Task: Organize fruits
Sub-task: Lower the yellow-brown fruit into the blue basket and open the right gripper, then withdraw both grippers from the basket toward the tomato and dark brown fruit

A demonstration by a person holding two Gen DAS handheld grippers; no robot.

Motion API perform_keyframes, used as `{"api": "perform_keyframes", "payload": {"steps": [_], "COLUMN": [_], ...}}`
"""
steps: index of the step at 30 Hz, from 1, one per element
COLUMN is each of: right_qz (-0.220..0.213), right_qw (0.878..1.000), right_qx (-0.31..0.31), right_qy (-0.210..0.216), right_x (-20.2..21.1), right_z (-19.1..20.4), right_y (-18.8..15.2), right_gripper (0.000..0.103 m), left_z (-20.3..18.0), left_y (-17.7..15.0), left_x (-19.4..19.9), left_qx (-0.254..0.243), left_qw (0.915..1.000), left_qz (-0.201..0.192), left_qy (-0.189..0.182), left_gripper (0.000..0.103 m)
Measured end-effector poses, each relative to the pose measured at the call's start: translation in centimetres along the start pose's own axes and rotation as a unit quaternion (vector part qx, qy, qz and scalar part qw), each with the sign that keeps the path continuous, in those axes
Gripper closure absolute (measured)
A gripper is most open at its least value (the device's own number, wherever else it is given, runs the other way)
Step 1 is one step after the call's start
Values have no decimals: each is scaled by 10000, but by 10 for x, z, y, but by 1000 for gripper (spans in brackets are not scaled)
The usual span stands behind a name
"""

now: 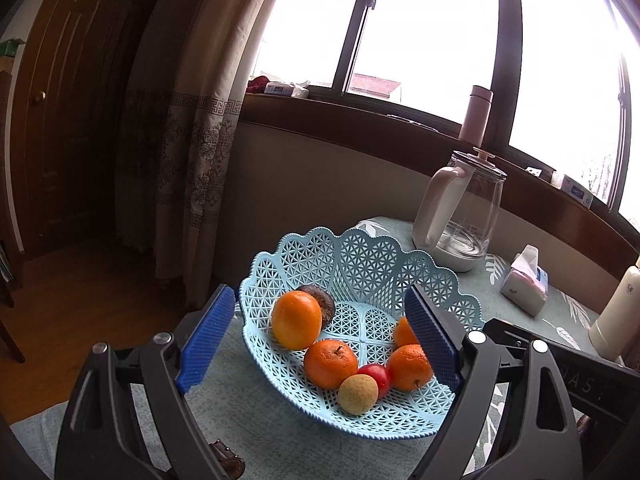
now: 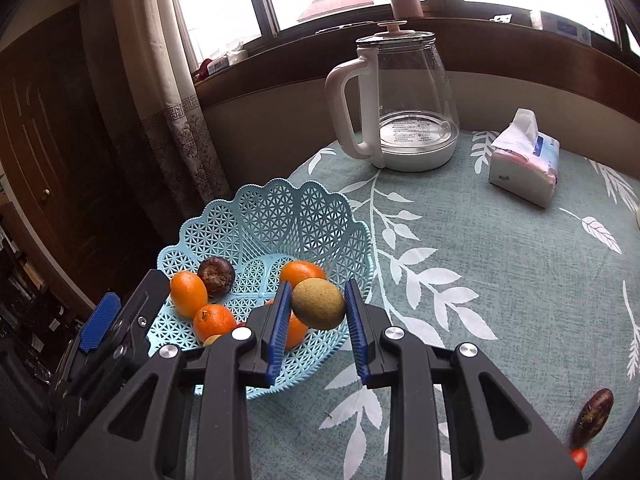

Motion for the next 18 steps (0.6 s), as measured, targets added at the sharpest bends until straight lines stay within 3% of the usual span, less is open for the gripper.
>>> {"api": "perform_keyframes", "payload": {"steps": [3, 6, 9, 18], "right_qz": [56, 57, 3, -64], "right_qw": [9999, 9999, 9998, 9982], "right_qx": [-10, -81, -200, -591], "right_qy": [100, 106, 49, -90], "right_x": [-7, -8, -3, 13], "right_z": [1, 0, -5, -20], "right_y": [0, -1, -3, -22], "right_gripper": [74, 72, 59, 59], "left_z": [0, 2, 2, -5], "left_y": [0, 2, 2, 6], "left_x": [0, 1, 2, 17], "left_qx": [12, 51, 66, -118], "left_qw": [10000, 10000, 9999, 9989], "left_qz": [-23, -57, -92, -453], "left_qy": [15, 19, 21, -7], "left_gripper": [15, 7, 7, 3]}}
Point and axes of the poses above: each gripper's, at about its wrist camera, not at the fingertips, and x roughly against the way its jaws point, z to its left, y to its top, the point moved 6 cm from there along -x, roughly the way its jaws point, and after that the axes turned 15 degrees about x, right-handed, at the moved point
